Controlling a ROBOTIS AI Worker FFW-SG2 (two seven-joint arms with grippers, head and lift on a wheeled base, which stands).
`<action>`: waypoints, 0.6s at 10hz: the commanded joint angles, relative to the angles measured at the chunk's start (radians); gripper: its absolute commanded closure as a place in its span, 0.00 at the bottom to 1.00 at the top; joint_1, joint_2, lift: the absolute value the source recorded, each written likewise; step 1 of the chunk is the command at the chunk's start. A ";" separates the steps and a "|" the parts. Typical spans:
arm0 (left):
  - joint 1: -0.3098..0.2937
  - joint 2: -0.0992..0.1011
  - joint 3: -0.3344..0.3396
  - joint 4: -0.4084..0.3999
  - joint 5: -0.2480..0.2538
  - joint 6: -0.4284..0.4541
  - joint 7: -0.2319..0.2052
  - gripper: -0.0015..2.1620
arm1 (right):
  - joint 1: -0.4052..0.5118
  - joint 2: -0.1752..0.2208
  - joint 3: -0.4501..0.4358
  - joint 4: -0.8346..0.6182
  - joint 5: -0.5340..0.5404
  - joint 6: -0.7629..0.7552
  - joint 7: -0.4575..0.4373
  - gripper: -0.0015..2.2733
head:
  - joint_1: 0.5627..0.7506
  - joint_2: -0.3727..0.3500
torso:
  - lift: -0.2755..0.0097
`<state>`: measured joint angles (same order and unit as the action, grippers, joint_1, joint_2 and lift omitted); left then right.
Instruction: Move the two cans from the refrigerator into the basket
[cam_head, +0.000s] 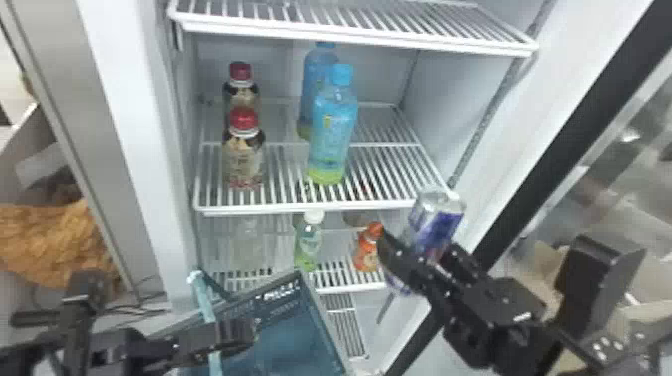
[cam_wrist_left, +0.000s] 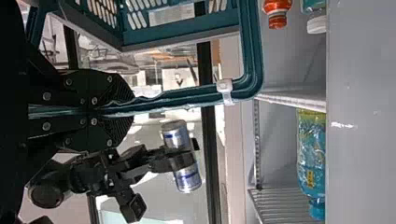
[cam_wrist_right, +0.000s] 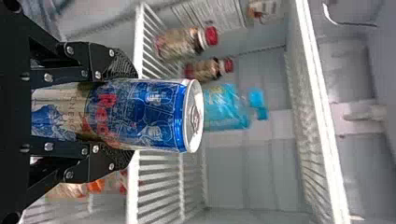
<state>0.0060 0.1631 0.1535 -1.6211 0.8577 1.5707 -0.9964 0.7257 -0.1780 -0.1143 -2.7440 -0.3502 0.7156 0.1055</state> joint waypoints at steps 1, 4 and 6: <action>-0.001 -0.002 0.000 0.000 0.000 0.001 0.001 0.55 | 0.006 0.002 0.043 0.016 -0.025 0.026 0.016 0.57 | 0.70 0.23 | 0.88; -0.006 -0.005 0.000 0.000 0.000 0.001 0.001 0.55 | -0.041 -0.001 0.106 0.102 -0.039 0.070 0.080 0.57 | 0.70 0.33 | 0.88; -0.006 -0.007 0.000 0.000 0.000 0.001 0.002 0.55 | -0.080 -0.008 0.154 0.153 -0.039 0.111 0.108 0.57 | 0.70 0.39 | 0.88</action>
<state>0.0000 0.1565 0.1534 -1.6211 0.8575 1.5707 -0.9943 0.6575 -0.1838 0.0283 -2.6081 -0.3895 0.8150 0.2129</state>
